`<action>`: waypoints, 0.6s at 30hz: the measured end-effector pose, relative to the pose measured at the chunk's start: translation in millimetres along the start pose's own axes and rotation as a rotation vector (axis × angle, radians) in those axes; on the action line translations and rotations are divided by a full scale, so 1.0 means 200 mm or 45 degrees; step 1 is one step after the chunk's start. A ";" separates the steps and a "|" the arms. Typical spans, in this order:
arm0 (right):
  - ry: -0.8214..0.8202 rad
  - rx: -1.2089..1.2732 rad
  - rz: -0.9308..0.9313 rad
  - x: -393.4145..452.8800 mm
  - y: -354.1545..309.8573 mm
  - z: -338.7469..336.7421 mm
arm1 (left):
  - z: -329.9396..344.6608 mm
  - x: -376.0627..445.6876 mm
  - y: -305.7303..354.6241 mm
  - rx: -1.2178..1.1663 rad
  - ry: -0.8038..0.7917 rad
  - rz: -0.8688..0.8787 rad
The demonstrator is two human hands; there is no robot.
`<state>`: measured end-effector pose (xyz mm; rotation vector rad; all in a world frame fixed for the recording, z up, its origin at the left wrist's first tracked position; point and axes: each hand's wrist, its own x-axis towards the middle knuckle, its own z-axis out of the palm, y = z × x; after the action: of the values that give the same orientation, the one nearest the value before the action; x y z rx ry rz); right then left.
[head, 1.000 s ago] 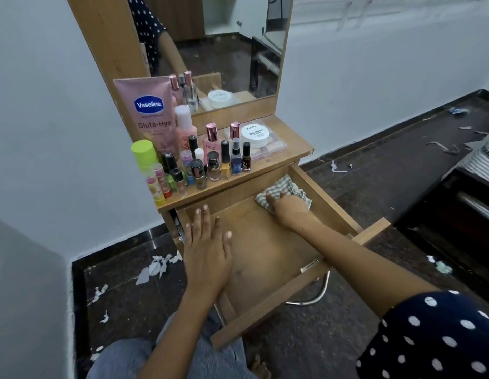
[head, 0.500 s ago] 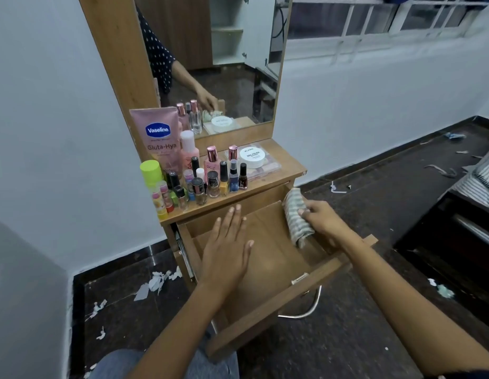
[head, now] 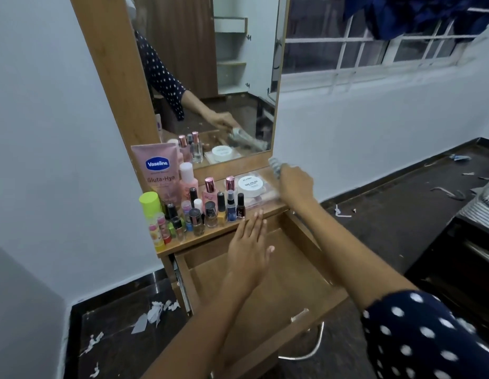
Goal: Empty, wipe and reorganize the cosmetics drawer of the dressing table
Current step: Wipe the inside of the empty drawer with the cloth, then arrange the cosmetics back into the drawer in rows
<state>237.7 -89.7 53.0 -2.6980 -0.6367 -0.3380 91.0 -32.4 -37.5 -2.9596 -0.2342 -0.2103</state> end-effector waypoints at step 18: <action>0.411 0.504 -0.047 -0.40 -0.12 0.23 | 0.03 -0.30 -0.08 -0.464 0.313 -0.202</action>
<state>164.3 -82.7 -7.2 -2.1967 -0.5854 -0.5757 30.0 -24.8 -50.2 -3.2264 -0.4391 -0.7023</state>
